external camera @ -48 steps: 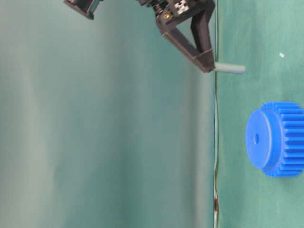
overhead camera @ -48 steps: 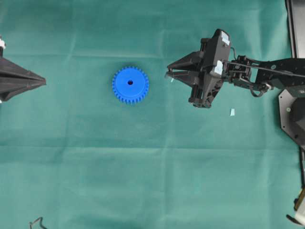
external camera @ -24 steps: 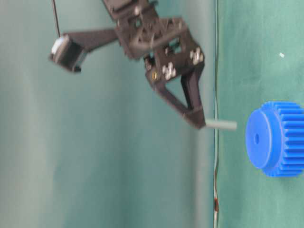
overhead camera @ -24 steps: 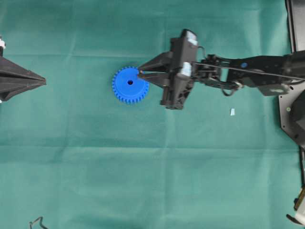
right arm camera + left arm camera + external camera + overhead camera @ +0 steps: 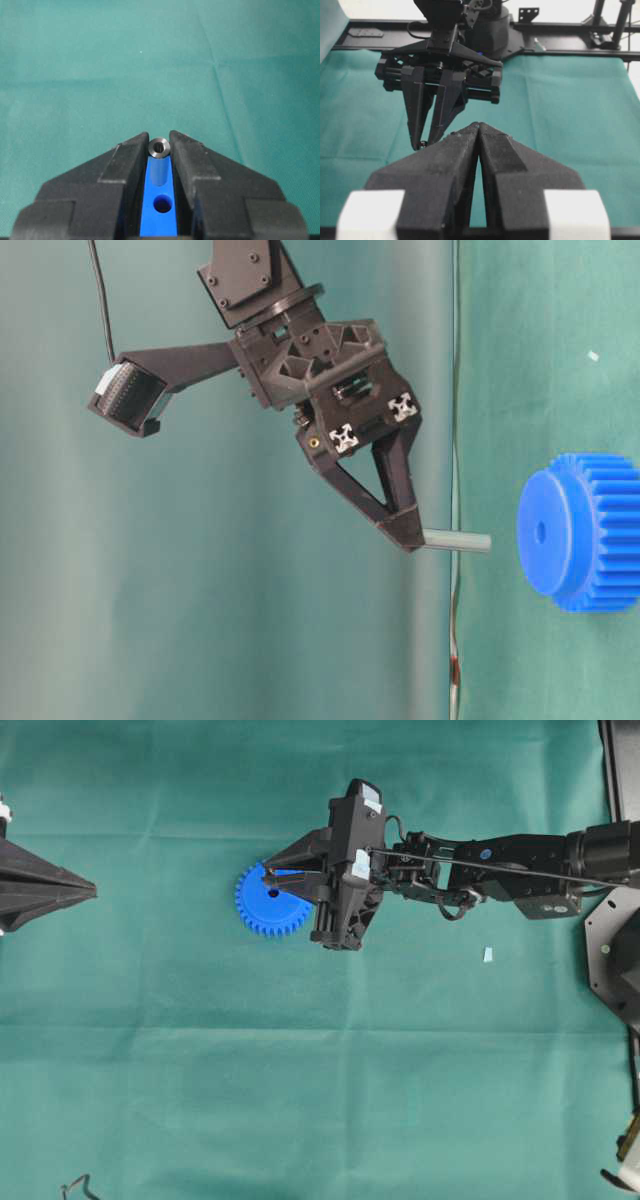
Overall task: Insert the shaft into the center hole of the gear.
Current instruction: 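Carry the shaft left with the right gripper above the gear's center hole, then lower the shaft with the right gripper into the gear's center hole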
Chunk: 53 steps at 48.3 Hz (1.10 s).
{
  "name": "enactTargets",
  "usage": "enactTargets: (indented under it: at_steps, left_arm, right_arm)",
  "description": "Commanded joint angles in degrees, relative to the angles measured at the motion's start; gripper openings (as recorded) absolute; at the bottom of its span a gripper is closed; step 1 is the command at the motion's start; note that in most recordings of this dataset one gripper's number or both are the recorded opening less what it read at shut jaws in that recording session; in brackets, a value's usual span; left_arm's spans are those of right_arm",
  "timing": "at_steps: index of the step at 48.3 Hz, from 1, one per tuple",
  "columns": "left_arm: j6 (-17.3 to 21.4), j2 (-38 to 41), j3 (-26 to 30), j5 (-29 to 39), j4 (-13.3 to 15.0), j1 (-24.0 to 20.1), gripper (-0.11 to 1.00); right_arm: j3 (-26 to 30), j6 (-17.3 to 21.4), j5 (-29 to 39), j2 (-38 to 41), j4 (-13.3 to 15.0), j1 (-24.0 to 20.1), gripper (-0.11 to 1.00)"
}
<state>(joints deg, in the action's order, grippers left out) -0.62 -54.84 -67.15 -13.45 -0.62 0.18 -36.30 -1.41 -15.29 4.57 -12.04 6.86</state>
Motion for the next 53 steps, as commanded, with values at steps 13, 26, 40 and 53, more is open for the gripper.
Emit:
enactTargets:
  at_steps: [13, 26, 40, 53]
  left_arm:
    - [0.00, 0.35, 1.49, -0.26, -0.18, 0.18, 0.00]
    - [-0.09, 0.35, 1.49, -0.26, -0.18, 0.18, 0.00]
    - [-0.09, 0.35, 1.49, -0.26, -0.18, 0.18, 0.00]
    - [0.00, 0.35, 1.49, -0.18, -0.18, 0.18, 0.00]
  right_arm:
    - [0.79, 0.62, -0.35, 3.16, -0.26, 0.00, 0.16]
    - [0.79, 0.18, -0.88, 2.29, -0.09, 0.00, 0.16]
    - [0.70, -0.09, -0.79, 1.05, 0.00, 0.09, 0.16]
    - [0.79, 0.00, -1.23, 3.69, -0.18, 0.35, 0.16]
